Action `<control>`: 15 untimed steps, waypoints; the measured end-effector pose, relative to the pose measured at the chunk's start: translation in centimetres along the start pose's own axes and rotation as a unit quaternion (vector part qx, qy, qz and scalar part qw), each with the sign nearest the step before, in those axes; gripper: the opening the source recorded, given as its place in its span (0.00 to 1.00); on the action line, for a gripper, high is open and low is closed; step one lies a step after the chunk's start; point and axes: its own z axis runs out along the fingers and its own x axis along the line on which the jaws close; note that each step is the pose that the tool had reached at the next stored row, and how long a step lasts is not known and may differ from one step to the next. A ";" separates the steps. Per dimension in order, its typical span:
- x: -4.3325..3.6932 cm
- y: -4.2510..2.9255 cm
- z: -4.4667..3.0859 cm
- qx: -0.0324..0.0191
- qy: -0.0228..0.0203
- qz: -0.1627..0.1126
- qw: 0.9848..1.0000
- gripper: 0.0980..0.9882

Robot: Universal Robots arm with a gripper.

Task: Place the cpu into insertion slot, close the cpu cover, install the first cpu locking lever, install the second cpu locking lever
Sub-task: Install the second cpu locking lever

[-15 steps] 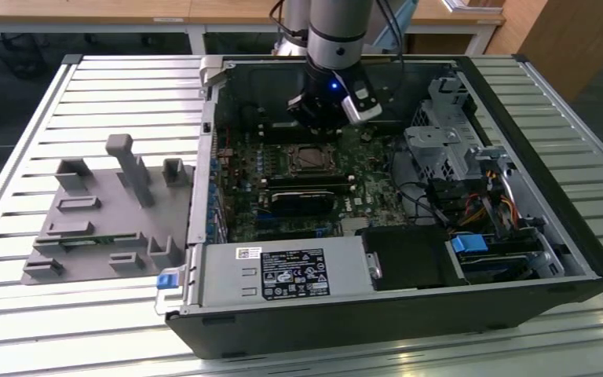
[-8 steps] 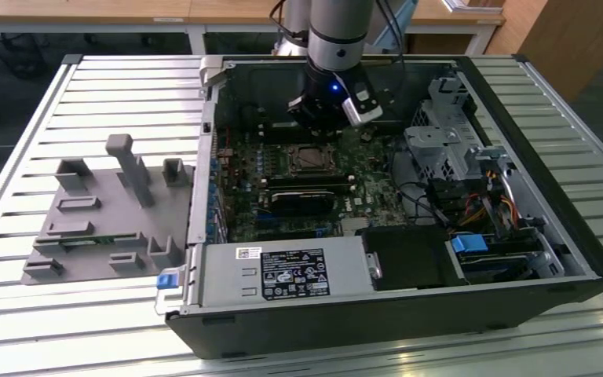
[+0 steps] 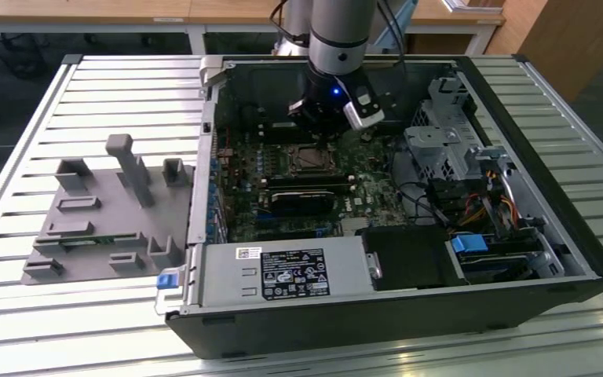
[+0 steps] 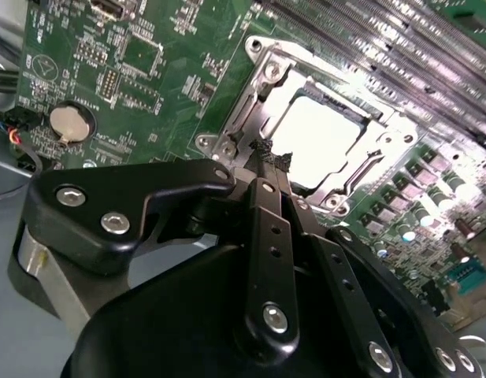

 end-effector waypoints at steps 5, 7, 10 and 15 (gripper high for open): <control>-0.01 -0.27 -0.13 0.000 0.000 0.000 1.000 0.01; -0.01 -0.24 -0.64 0.000 0.000 0.000 1.000 0.01; -0.01 -0.16 -1.65 0.000 0.000 0.000 1.000 0.01; -0.01 -0.13 -2.57 0.000 0.000 0.000 1.000 0.01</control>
